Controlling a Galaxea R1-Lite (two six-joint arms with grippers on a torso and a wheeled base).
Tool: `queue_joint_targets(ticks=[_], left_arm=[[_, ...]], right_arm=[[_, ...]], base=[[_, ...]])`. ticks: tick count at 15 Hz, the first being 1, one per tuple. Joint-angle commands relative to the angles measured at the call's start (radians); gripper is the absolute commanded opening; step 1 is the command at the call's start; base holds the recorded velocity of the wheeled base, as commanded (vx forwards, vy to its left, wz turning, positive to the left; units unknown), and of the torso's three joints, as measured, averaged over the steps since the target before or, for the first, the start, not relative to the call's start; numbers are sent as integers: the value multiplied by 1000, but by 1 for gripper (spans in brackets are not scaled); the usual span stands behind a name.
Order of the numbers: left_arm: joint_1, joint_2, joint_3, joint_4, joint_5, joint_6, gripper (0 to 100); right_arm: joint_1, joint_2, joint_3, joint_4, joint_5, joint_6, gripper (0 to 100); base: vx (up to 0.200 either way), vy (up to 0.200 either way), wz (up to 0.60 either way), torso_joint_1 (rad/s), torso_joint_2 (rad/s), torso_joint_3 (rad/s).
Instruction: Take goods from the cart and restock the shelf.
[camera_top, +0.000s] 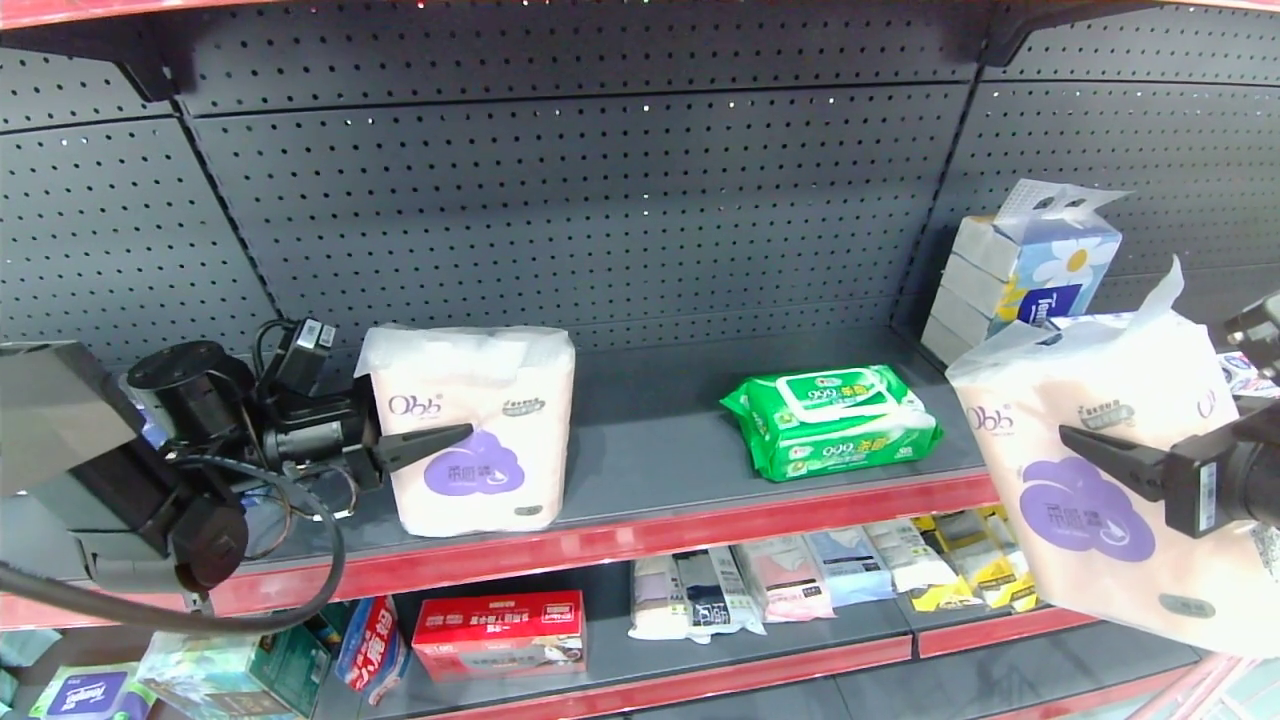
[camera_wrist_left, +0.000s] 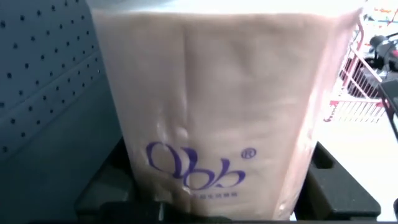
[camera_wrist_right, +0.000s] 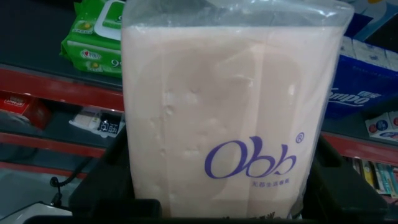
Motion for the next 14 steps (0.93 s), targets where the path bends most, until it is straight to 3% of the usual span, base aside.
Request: queue_joint_targets(ticks=[1,7,9,11,14], left_arm=[[1,7,21,2,1,-1,0],[-4,68,-24,2,-3,2,0],[-4,68,-35,2,-51,0,0],[-2,68,-56,2,-57,-4,0],[-7,71,-120,2,-43,-52,0]], right_arm=[[0,2,1,-1,1,-1,0],[0,-2,-1,-1,-2,-1,0],[0,0,-1,-1,-2,-1,0],[0,2,1,-1,-2,-1,0],[0,3,6,-1,-2,-1,0]], base=[[0,0,0,0,0,0],[0,0,0,0,0,0],[0,0,0,0,0,0],[0,0,0,0,0,0],[0,0,0,0,0,0]])
